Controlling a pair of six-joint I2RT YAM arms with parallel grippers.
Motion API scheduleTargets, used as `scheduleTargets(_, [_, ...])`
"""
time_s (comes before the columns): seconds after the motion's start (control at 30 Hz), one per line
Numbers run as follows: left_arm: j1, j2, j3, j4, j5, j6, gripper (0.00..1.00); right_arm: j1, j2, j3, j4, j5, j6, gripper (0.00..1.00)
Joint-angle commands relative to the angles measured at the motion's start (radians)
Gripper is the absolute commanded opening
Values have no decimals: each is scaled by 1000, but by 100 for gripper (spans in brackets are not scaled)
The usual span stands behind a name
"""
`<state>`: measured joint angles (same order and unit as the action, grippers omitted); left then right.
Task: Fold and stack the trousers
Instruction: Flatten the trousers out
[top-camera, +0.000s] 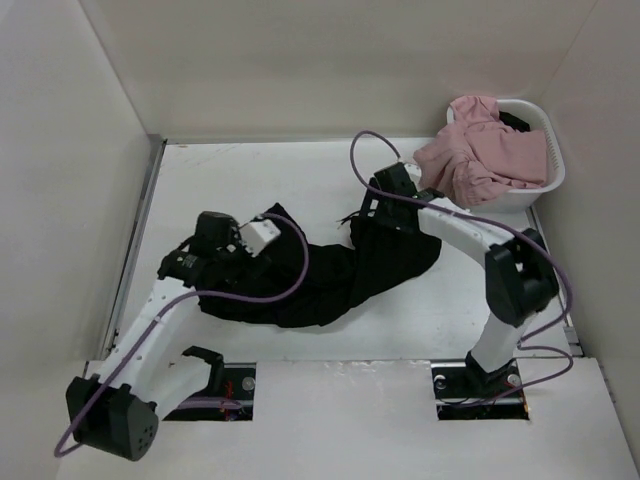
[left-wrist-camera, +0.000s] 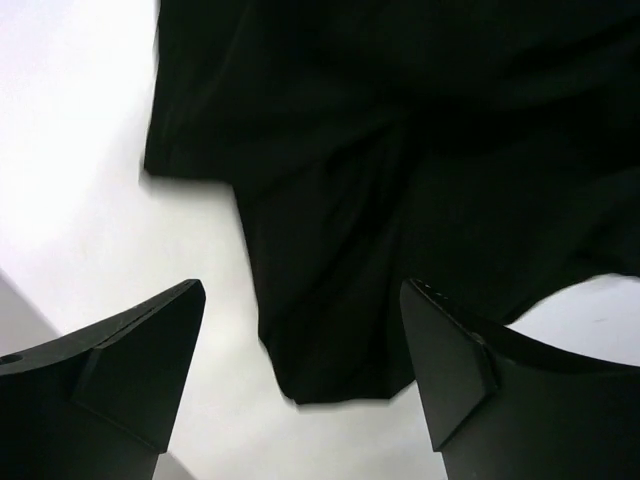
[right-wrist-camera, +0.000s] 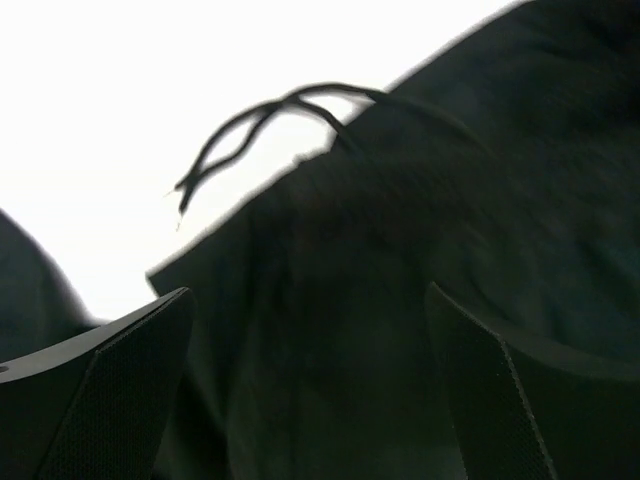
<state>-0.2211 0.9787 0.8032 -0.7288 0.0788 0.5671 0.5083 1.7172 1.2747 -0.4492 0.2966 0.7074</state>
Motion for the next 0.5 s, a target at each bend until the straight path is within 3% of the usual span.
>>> scheduleTargets(0.0, [-218,-9,41,8,4,71,80,-7,103,84,23,-56,-34,100])
scheduleTargets(0.13, [-421,80,-30,35,-77,65,80,-34,165,57,30,-42,1,93])
scheduleTargets(0.3, [-412,178,-85,63,-93,86,78,-49,194,20,40,-59,14,83])
scheduleTargets(0.4, [-409,231,-90,63,-41,73,77,-54,222,18,63,-103,14,62])
scheduleTargets(0.47, [-416,280,-102,90,-27,68,66,-57,220,15,75,-119,15,45])
